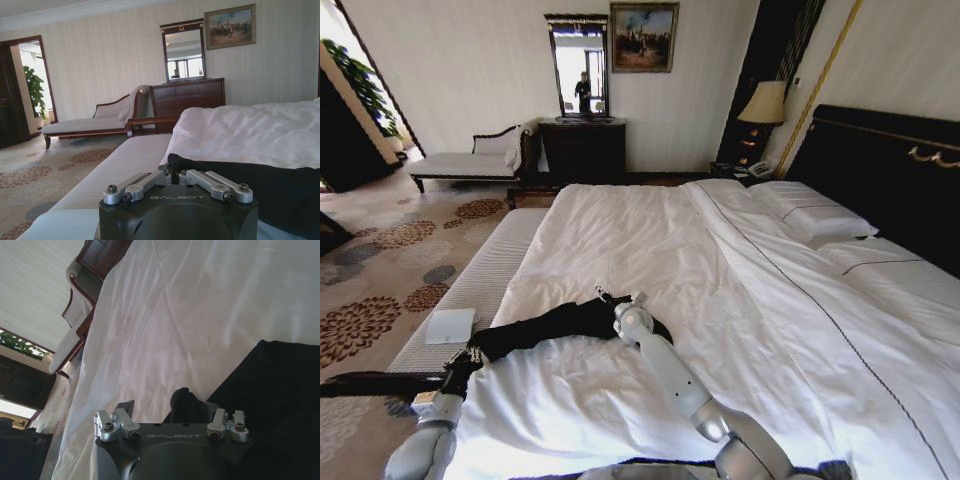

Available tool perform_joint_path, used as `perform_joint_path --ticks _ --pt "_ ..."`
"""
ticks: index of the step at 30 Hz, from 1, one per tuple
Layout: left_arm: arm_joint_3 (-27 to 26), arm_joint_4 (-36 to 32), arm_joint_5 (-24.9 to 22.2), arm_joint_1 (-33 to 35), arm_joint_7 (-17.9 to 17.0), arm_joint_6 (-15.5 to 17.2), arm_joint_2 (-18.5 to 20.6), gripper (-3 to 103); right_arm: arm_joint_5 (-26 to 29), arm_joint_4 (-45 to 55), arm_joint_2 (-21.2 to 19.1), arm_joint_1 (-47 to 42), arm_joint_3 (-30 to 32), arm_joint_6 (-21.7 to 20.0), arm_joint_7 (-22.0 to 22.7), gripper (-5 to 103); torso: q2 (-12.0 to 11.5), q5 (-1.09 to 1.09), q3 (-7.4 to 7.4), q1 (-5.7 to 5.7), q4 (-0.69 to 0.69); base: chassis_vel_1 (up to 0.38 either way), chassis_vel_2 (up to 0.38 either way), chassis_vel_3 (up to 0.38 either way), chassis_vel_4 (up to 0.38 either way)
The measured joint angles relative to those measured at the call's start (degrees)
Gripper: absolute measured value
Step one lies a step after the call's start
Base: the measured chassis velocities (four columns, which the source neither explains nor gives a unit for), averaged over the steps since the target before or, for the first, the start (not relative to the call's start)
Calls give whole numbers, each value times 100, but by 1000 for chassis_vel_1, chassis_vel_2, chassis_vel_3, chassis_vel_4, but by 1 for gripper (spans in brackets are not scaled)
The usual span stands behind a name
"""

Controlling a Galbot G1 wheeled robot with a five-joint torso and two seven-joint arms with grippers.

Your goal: Fold the clothes on the bed.

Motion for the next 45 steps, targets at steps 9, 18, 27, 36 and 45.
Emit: perform_joint_path --ticks 9,18,27,36,45 --pt "-4 -20 -3 -13 -10 -1 2 1 -164 -89 48 -14 -2 2 -17 42 0 0 0 0 0 0 0 0 0" --pt "-5 -102 -67 -43 -23 14 3 1 -870 -102 23 -71 -70 140 138 10 0 0 0 0 0 0 0 0 0" --pt "-71 -255 -224 -56 -42 35 65 1 -775 1456 -479 -478 88 220 229 0 0 2 0 0 -1 0 0 0 0" --pt "-75 -304 -283 -46 -36 35 110 1 -259 3688 -1112 -1700 518 256 326 0 0 2 -1 -1 -1 0 0 0 0" --pt "128 -189 148 -34 -14 46 -14 1 -717 4009 -1233 -3013 310 72 611 0 0 0 -1 -2 0 0 0 0 0"
